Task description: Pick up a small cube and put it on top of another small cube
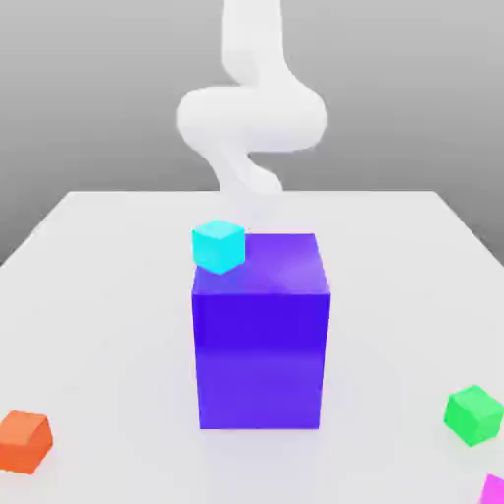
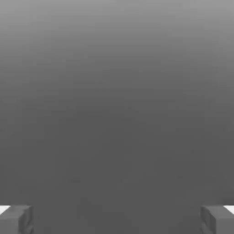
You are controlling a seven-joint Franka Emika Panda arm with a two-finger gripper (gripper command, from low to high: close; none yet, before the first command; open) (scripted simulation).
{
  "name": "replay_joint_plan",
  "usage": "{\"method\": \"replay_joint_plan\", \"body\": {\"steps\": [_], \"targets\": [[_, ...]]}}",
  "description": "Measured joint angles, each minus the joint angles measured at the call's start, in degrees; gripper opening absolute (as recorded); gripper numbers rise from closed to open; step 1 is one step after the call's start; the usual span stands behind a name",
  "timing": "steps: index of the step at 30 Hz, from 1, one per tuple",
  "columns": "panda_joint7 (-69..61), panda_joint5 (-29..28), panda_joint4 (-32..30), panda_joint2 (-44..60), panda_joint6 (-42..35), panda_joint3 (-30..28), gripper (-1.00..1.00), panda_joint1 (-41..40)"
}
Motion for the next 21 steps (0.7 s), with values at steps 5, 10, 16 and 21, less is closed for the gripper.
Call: {"method": "replay_joint_plan", "body": {"steps": [5, 10, 16, 21], "targets": [[-4.7, 0.5, 1.9, 10.7, 2.2, 0.6, 0.00, 3.3], [-9.2, 0.9, 3.7, 21.1, 4.2, 1.8, 0.00, 6.1], [-14.1, 0.6, 5.9, 33.6, 6.7, 3.9, 0.00, 8.9], [-17.4, -0.7, 7.7, 44.0, 8.8, 5.4, 0.00, 12.2]]}}
